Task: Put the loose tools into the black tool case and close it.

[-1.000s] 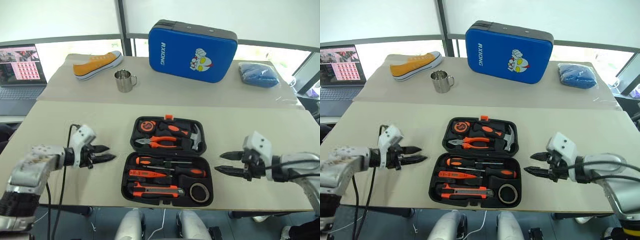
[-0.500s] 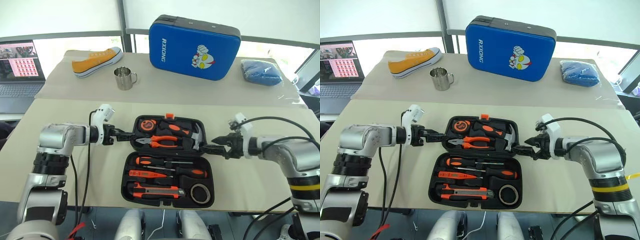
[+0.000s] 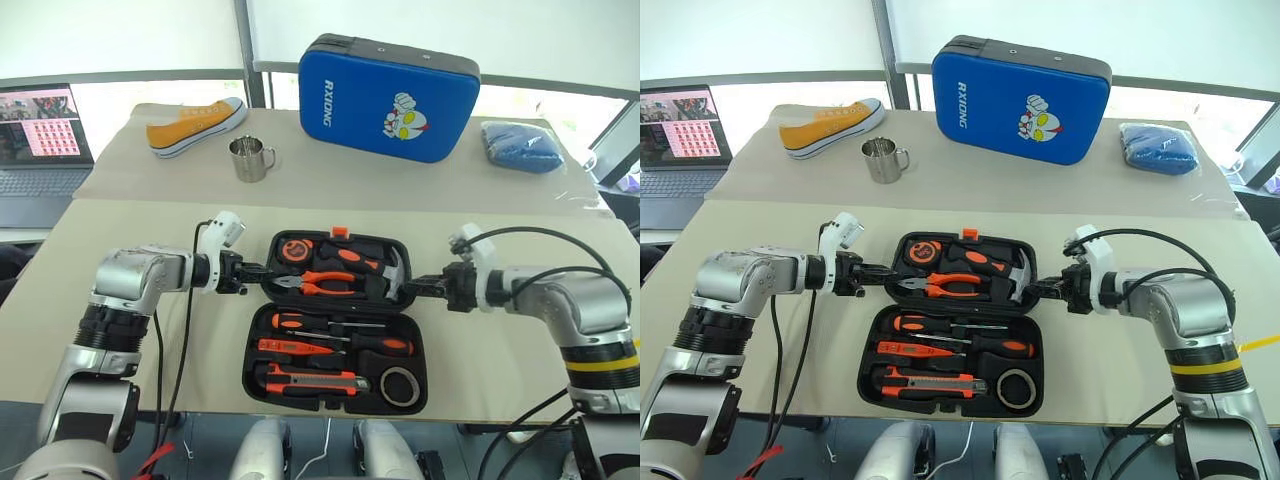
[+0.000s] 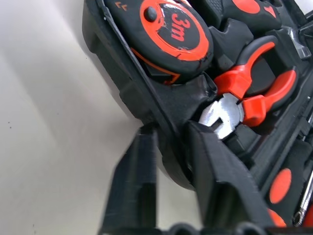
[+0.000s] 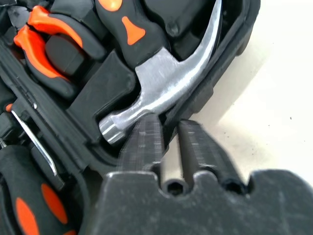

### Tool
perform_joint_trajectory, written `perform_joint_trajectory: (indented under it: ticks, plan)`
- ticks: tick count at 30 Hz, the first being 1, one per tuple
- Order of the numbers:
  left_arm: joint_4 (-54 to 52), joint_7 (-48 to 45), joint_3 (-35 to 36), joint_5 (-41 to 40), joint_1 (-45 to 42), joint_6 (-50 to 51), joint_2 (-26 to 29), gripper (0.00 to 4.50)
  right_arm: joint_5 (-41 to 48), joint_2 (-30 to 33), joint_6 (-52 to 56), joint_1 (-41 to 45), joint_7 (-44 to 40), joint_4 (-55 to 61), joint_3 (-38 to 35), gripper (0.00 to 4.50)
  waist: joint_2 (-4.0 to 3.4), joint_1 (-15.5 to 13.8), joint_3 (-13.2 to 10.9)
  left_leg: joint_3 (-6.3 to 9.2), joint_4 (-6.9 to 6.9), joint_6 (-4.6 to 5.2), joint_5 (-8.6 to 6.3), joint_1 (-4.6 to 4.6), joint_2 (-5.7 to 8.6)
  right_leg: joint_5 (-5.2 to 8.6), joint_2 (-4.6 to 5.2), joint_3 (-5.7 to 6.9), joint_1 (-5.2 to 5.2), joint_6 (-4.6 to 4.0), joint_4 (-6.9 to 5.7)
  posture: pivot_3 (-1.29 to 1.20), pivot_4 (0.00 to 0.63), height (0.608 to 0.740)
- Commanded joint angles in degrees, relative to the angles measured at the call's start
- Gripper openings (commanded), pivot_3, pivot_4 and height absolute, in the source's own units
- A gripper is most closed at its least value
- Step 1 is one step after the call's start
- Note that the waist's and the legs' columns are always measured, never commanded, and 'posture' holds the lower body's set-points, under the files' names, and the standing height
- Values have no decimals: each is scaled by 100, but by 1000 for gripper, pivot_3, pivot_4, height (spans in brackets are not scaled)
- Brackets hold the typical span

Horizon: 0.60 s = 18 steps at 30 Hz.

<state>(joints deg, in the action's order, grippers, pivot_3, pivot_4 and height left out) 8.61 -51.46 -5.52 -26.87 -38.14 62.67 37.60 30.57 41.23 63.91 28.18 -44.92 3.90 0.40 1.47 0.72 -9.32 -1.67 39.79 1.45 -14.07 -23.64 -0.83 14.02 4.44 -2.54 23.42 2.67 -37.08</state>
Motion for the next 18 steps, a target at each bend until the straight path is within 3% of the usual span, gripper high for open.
perform_joint_trajectory:
  ticks: [1,8,12,14,18]
  plan:
    - [-154,91,-25,-15,91,38,-133,31,94,-152,-87,22,71,286,-76,0,0,0,0,0,-1,0,0,19,0,0,0,0,-18,0,3,0,150,739]
    - [-523,143,583,-254,43,-626,-485,31,136,-444,-595,129,308,599,-499,0,1,2,-2,-1,-3,0,0,23,-1,0,0,-1,-20,0,3,0,150,739]
    - [-601,469,988,-330,-252,-1048,-911,31,51,-731,-941,359,638,626,-749,0,3,-25,-7,3,4,-5,3,-28,-1,-3,5,0,28,2,-3,0,150,739]
    - [-772,443,932,-175,-192,-1522,-962,31,-39,-833,-1175,387,723,662,-809,0,4,-25,-8,3,11,-10,14,-95,2,-14,7,-2,96,5,-10,0,150,739]
    - [-1224,394,767,64,225,-2346,-1045,31,-423,-857,-1893,117,761,931,-687,0,3,-17,-8,1,-1,-12,16,-117,3,-22,5,3,109,4,-11,0,150,739]
